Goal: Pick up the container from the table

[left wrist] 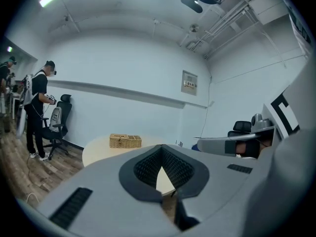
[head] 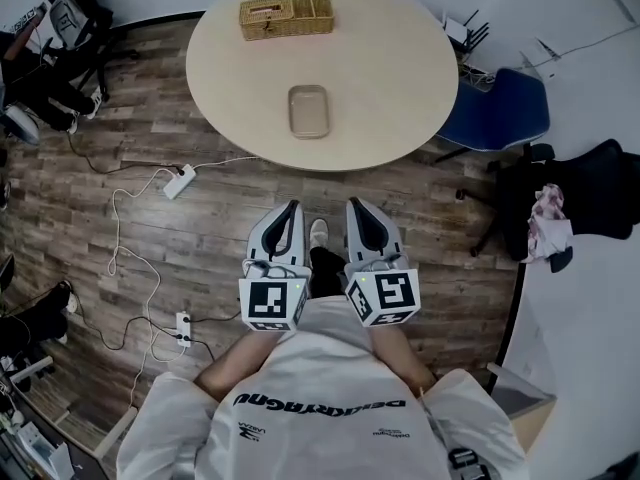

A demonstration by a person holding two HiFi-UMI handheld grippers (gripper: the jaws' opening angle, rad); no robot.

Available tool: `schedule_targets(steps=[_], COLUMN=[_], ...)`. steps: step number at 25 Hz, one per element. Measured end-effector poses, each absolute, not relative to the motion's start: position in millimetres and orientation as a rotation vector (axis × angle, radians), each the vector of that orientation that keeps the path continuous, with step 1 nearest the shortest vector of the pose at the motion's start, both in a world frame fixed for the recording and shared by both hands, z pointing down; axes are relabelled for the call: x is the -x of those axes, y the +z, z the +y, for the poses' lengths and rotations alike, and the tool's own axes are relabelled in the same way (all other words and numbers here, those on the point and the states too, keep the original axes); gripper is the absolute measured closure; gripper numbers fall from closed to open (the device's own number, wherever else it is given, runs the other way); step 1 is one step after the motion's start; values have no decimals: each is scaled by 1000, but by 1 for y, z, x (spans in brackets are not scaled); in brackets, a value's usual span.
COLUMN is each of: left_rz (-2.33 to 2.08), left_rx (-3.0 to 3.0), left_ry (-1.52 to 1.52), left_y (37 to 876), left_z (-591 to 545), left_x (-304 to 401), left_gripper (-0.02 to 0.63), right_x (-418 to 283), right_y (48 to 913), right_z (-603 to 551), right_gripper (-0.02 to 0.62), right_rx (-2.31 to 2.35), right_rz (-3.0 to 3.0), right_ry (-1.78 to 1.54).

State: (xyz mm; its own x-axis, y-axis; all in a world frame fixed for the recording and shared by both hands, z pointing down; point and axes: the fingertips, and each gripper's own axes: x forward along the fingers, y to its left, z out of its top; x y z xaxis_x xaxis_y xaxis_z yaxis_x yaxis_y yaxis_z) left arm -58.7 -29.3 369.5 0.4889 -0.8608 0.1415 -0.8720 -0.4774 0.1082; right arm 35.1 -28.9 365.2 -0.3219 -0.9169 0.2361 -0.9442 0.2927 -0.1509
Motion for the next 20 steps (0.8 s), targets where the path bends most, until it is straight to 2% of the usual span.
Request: schedule_targets(steps=[20], left_rz=[-1555], left_rx=[-2357], left_ry=[319], left_y=[452], left_z=[-181], left_x=[31], left_gripper=[591], right_x=[-66], right_y=[454], right_z=[-180], right_gripper=[563], right_rx=[-1612], right_rz=[-2381], right_ry=[636])
